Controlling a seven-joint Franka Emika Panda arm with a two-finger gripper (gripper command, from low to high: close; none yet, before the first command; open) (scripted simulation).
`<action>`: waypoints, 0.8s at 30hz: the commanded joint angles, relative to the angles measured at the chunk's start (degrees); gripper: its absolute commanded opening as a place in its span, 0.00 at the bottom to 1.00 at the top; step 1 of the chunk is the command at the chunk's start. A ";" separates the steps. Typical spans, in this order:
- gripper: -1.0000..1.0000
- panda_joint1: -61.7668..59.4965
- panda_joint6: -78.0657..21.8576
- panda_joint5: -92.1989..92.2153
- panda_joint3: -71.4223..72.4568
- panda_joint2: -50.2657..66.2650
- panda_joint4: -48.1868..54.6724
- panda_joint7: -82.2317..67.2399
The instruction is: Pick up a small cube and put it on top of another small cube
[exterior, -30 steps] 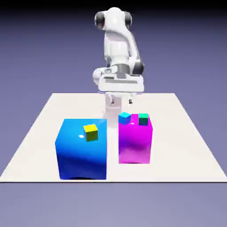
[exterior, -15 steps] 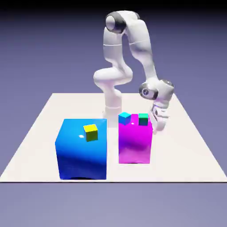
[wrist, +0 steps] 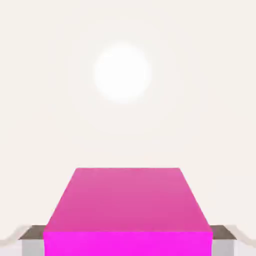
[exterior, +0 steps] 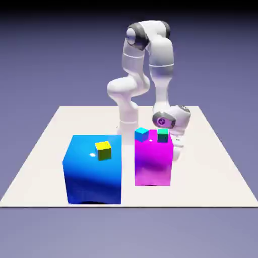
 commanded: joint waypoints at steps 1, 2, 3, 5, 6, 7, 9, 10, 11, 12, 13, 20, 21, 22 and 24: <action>0.00 -0.62 -0.99 2.51 1.37 -1.58 -0.36 -1.85; 0.00 -1.25 -1.98 5.00 2.74 -3.16 -0.71 -3.69; 0.00 -1.88 -2.98 7.49 4.11 -4.74 -1.07 -5.52; 0.00 -3.14 -4.97 12.47 6.86 -7.90 -1.78 -9.18; 0.00 -3.76 -5.97 14.96 8.24 -9.48 -2.14 -11.02; 0.00 -4.39 -6.96 17.45 9.61 -11.07 -2.49 -12.85; 0.00 -5.54 -8.78 22.00 12.12 -13.95 -3.15 -16.20; 0.00 -5.54 -8.78 22.00 12.12 -13.96 -3.15 -16.20; 0.00 -4.64 -8.70 21.64 11.18 -15.49 -3.24 -18.69; 0.00 -3.86 -9.02 21.34 9.91 -16.82 -2.90 -21.18; 0.00 -3.08 -9.33 21.04 8.64 -18.15 -2.55 -23.67; 0.00 2.34 -11.59 18.95 -0.27 -27.42 -0.05 -41.12; 0.00 2.98 -12.34 18.72 -1.90 -28.51 0.79 -43.61; 0.00 3.62 -13.09 18.49 -3.52 -29.61 1.63 -46.10; 0.00 4.89 -14.59 18.04 -6.77 -31.80 3.31 -51.08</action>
